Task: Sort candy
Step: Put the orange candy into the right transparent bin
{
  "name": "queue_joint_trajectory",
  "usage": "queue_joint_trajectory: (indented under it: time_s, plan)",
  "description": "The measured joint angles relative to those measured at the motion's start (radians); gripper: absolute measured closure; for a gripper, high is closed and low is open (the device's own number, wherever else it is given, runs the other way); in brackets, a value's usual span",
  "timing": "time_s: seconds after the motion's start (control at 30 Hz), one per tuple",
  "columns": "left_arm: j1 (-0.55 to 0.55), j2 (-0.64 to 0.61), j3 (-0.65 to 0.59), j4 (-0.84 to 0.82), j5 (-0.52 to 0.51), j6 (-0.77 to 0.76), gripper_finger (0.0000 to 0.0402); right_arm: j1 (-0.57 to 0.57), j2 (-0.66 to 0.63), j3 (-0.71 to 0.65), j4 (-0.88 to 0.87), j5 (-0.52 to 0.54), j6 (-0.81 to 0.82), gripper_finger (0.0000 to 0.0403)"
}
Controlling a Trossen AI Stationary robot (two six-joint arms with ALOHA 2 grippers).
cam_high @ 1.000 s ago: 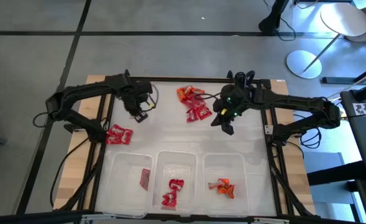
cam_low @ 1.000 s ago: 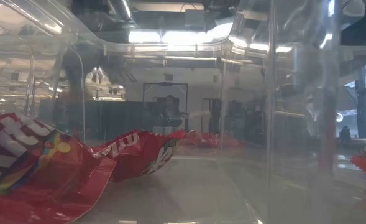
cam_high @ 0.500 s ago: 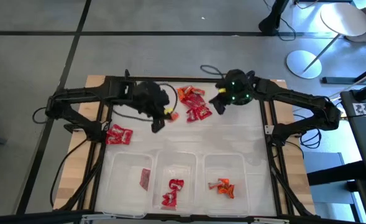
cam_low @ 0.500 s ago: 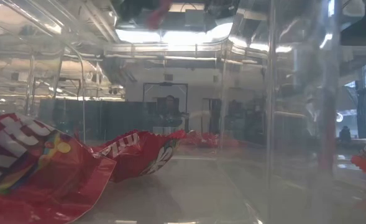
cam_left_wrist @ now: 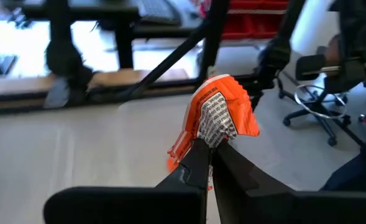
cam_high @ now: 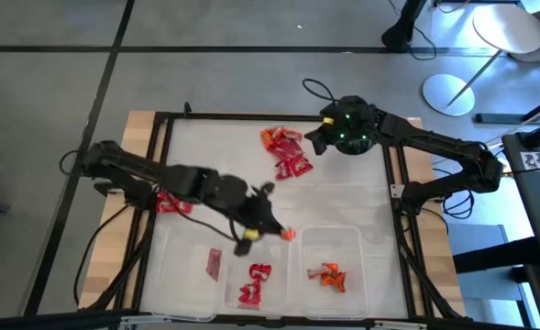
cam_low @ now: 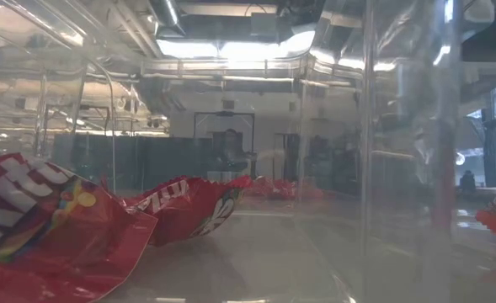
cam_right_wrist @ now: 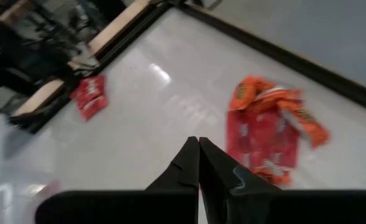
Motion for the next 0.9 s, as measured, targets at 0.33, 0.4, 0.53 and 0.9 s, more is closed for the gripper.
queue_joint_trajectory:
  time_s: [0.33,0.4,0.53,0.9]
  plan:
    - [-0.047,0.238,-0.001,0.359,-0.004,0.08,0.04,0.001,0.0,0.0,-0.037,-0.236,-0.043,0.04]
    - [-0.047,0.281,-0.001,0.392,-0.007,0.11,0.04,0.002,0.0,0.0,-0.055,-0.239,-0.035,0.04]
    - [-0.045,0.358,-0.001,0.428,-0.008,0.158,0.04,0.001,0.0,0.0,-0.08,-0.225,-0.019,0.04]
    - [-0.035,0.529,0.117,0.41,-0.008,0.135,0.0397,0.001,0.0,-0.001,-0.105,-0.205,-0.019,0.04]
